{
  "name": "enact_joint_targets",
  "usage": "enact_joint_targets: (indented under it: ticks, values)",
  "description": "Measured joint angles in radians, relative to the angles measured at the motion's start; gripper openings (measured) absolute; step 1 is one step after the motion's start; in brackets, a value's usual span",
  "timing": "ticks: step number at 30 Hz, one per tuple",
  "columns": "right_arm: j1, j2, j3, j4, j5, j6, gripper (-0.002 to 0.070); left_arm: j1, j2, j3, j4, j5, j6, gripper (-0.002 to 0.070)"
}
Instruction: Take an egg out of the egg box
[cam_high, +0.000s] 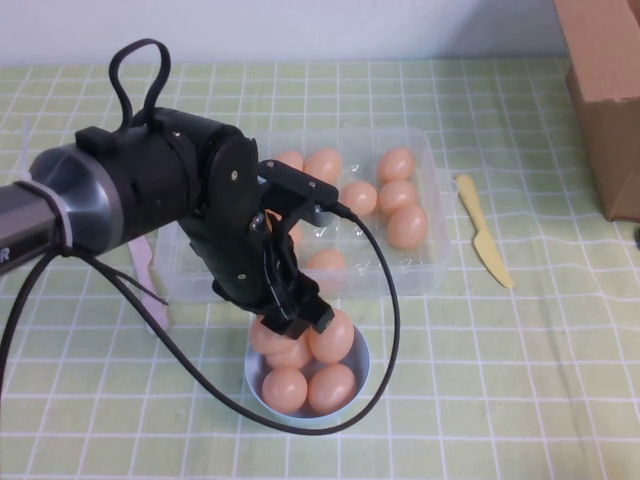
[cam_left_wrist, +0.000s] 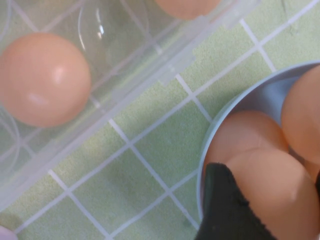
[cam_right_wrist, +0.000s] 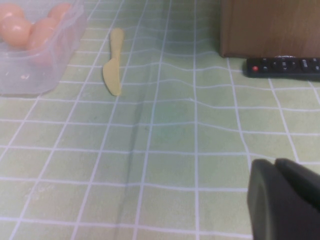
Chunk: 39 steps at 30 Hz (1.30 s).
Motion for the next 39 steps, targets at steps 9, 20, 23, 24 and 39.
enact_joint_targets:
  ticks: [9, 20, 23, 24, 39]
  values:
    - [0.0, 0.0, 0.0, 0.0, 0.0, 0.0, -0.0017, 0.0, -0.002, 0.002, -0.002, 0.007, 0.0, 0.0459]
    - [0.0, 0.0, 0.0, 0.0, 0.0, 0.0, -0.0017, 0.0, -0.108, 0.002, -0.003, 0.012, 0.0, 0.049]
    - [0.0, 0.0, 0.0, 0.0, 0.0, 0.0, -0.0017, 0.0, -0.169, 0.004, -0.003, 0.014, 0.0, 0.048]
    - [0.0, 0.0, 0.0, 0.0, 0.0, 0.0, -0.0017, 0.0, -0.197, 0.006, -0.003, 0.012, 0.0, 0.0468]
    - [0.0, 0.0, 0.0, 0.0, 0.0, 0.0, -0.0017, 0.0, -0.797, 0.523, 0.008, -0.398, 0.014, 0.0001]
